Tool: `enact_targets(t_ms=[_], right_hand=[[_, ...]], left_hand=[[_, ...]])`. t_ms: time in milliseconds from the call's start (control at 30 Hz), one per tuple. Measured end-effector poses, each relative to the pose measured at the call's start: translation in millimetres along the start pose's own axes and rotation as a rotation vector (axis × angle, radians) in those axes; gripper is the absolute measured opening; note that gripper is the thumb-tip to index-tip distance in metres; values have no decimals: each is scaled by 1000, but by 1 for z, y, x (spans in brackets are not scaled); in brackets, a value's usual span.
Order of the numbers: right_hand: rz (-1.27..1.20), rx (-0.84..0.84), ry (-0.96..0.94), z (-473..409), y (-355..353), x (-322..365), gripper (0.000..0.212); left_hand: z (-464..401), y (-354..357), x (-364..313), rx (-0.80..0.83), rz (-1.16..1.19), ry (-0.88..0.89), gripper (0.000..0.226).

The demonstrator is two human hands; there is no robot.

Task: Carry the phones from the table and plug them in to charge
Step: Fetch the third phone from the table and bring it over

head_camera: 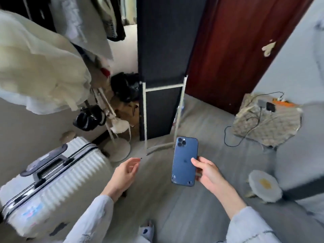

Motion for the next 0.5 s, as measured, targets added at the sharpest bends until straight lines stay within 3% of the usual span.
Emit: enact_targets(t_ms=[200,500], right_hand=[[-13,-163,-53,-54,-71,64,13],[-169,-427,-118,-100,-242,124,11]], left_hand=[[-143,23,-75,131,-95,132,23],[-300,187,-201,522,-151,232,25]])
Point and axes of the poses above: each hand's wrist, its own z-axis away from the middle knuckle, its own y-axis out of the palm, x = y × z, the point moved 10 cm from there along -z, towards the middle knuckle, and after that the axes turned 9 degrees about x, right-handed, at the moved point
